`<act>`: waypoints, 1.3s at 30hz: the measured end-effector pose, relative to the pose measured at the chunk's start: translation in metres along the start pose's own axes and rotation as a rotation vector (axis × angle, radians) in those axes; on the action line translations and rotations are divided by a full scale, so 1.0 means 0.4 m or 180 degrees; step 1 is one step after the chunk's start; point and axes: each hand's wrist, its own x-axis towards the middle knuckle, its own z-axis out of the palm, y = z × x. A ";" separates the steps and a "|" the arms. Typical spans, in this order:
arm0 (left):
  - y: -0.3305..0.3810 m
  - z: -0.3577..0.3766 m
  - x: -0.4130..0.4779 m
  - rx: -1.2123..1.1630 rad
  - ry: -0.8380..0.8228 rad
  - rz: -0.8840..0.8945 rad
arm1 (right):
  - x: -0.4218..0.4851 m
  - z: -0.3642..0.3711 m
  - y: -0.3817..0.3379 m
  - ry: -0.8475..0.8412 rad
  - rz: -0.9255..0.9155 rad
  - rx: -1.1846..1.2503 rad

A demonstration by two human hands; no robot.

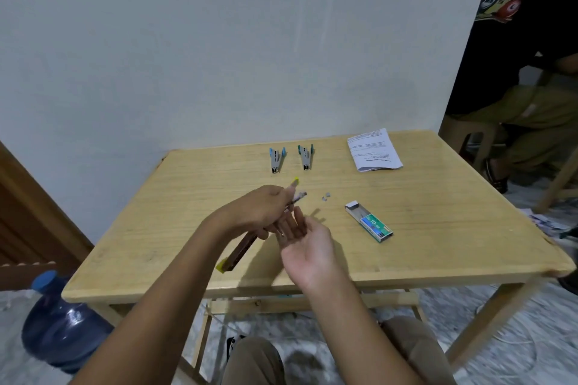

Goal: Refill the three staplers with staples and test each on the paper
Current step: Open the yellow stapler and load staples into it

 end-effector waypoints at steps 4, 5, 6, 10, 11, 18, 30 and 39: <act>-0.017 -0.027 -0.011 -0.1318 -0.0194 -0.0056 | -0.017 -0.027 0.003 -0.0412 -0.1174 -0.1783; -0.020 -0.030 -0.013 -0.1455 -0.0240 -0.0071 | -0.017 -0.036 0.003 -0.0519 -0.1597 -0.2349; -0.021 -0.034 -0.016 -0.1533 -0.0281 -0.0081 | -0.018 -0.045 0.000 -0.0678 -0.1973 -0.2848; -0.020 -0.037 -0.025 -0.1619 -0.0343 -0.0060 | -0.014 -0.075 -0.017 -0.1312 -0.2909 -0.4222; -0.019 -0.038 -0.026 -0.1618 -0.0313 -0.0079 | -0.012 -0.082 -0.020 -0.1416 -0.2999 -0.4467; -0.015 -0.047 -0.023 -0.1260 -0.0006 -0.0223 | -0.021 -0.074 -0.056 -0.1548 -0.3077 -0.5727; -0.013 -0.052 -0.028 -0.1288 0.0140 -0.0335 | -0.025 -0.045 -0.068 -0.1364 -0.3705 -0.6394; -0.014 -0.048 -0.040 -0.1487 0.0126 -0.0352 | -0.025 -0.050 -0.066 -0.1625 -0.3512 -0.6127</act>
